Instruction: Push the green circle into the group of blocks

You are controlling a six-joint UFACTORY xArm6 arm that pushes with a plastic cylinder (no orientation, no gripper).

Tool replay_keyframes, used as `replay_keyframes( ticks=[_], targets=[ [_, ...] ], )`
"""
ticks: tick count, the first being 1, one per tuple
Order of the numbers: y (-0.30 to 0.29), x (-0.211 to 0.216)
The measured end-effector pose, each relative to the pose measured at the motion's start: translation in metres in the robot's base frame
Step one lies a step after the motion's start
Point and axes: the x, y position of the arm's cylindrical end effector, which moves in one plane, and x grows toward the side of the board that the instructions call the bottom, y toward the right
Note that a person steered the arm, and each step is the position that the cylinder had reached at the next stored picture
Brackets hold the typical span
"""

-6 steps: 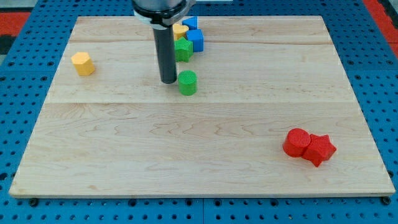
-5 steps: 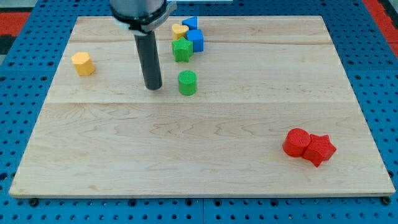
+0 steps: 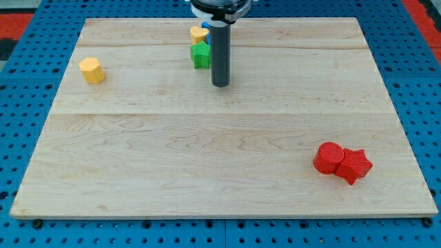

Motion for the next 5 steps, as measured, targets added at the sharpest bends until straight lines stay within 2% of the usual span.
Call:
replay_keyframes(
  ticks=[1,2,3,4,5],
  targets=[
    [0.007,-0.011],
    [0.002,-0.064],
    [0.007,-0.047],
    [-0.008,0.001],
    [-0.083,0.014]
  ],
)
